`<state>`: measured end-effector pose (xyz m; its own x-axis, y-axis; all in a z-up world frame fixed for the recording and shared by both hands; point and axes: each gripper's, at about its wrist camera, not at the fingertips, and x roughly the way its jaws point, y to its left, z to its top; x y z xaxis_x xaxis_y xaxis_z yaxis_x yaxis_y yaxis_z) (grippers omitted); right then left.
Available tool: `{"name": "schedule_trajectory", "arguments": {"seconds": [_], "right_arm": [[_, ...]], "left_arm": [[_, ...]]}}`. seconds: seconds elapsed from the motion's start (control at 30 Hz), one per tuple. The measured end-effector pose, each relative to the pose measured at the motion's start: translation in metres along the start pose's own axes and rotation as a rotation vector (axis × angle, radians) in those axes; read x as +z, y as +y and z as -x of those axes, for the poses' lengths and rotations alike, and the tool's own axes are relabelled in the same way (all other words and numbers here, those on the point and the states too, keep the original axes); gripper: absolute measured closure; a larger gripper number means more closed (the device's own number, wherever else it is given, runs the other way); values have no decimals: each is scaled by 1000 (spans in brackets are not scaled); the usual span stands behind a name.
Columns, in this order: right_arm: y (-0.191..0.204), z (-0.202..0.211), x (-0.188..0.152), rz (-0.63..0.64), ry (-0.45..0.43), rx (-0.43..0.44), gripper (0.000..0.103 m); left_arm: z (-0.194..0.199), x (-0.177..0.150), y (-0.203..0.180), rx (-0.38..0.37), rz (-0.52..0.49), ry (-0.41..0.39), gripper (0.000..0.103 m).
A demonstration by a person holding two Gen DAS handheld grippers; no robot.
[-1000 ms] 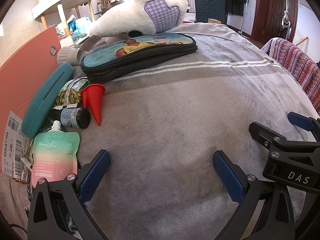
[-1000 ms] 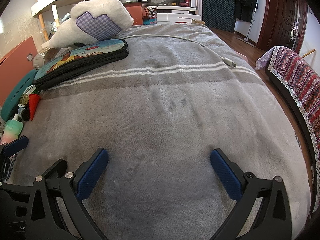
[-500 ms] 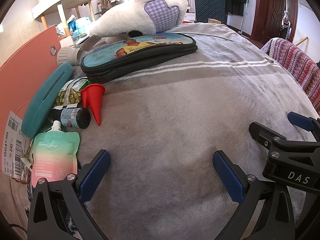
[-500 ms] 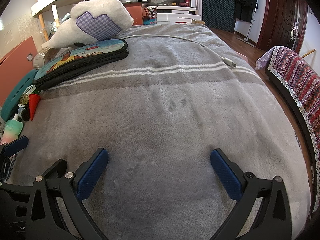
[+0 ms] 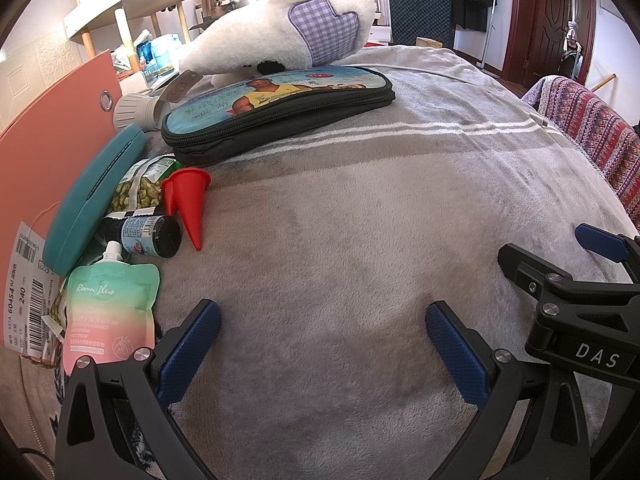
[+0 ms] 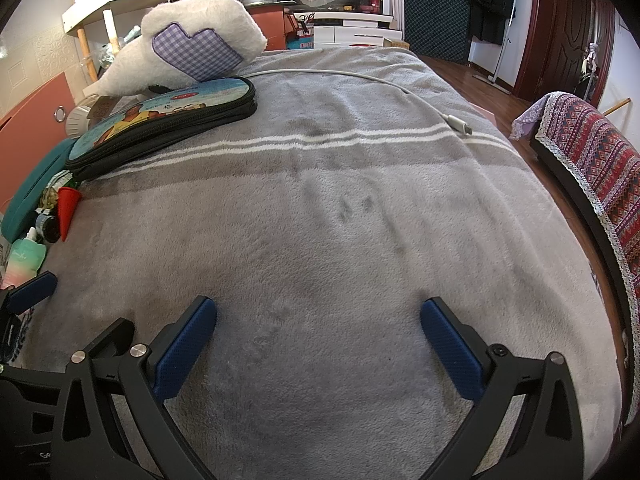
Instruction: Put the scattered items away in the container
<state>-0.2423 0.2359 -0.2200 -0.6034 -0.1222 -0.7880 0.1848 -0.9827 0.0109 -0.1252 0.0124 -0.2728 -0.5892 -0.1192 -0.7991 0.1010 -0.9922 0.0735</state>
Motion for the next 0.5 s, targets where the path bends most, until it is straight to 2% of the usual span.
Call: {"name": "schedule_trajectory", "arguments": {"seconds": [0.5], "right_arm": [[0, 0, 0, 1, 0, 1, 0]], "left_arm": [[0, 0, 0, 1, 1, 0, 0]]}}
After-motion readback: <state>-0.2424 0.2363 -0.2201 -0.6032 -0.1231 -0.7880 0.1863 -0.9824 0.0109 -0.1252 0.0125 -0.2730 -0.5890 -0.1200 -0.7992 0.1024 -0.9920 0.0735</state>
